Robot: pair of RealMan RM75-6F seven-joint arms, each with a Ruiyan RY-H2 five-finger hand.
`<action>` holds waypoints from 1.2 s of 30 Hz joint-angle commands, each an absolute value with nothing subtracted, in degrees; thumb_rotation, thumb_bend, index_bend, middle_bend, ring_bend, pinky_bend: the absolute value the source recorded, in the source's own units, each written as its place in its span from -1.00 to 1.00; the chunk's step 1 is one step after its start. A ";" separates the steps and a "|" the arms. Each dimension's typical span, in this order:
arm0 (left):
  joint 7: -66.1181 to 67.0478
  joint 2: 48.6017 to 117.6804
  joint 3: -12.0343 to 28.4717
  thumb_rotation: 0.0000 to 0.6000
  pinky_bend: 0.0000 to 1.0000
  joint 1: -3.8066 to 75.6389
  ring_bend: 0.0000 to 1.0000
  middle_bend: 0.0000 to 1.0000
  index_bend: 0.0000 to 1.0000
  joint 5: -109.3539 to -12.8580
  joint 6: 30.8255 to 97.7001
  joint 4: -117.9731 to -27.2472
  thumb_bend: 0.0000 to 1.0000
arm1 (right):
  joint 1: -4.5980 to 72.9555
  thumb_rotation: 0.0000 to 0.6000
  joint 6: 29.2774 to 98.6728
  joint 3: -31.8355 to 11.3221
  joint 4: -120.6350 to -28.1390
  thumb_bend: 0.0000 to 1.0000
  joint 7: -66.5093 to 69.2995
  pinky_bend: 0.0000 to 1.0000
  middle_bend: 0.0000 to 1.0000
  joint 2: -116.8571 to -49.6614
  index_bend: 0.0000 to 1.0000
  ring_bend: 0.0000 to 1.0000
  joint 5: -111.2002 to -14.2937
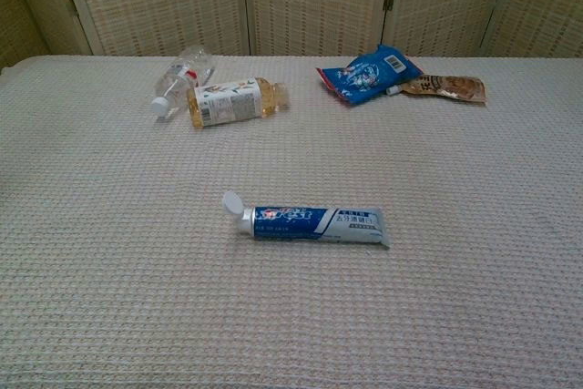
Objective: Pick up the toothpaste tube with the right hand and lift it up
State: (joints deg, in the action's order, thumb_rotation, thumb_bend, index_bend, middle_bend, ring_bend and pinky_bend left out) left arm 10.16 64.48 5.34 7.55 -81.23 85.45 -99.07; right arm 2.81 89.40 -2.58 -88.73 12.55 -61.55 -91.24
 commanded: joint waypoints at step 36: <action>6.99 63.45 3.92 1.00 -1.00 5.68 -0.84 -0.72 -0.74 -84.10 87.30 -98.96 -0.21 | 30.73 1.00 53.77 -9.15 -103.94 -0.35 -26.76 -0.58 -0.72 -83.70 -0.80 -0.65 -73.92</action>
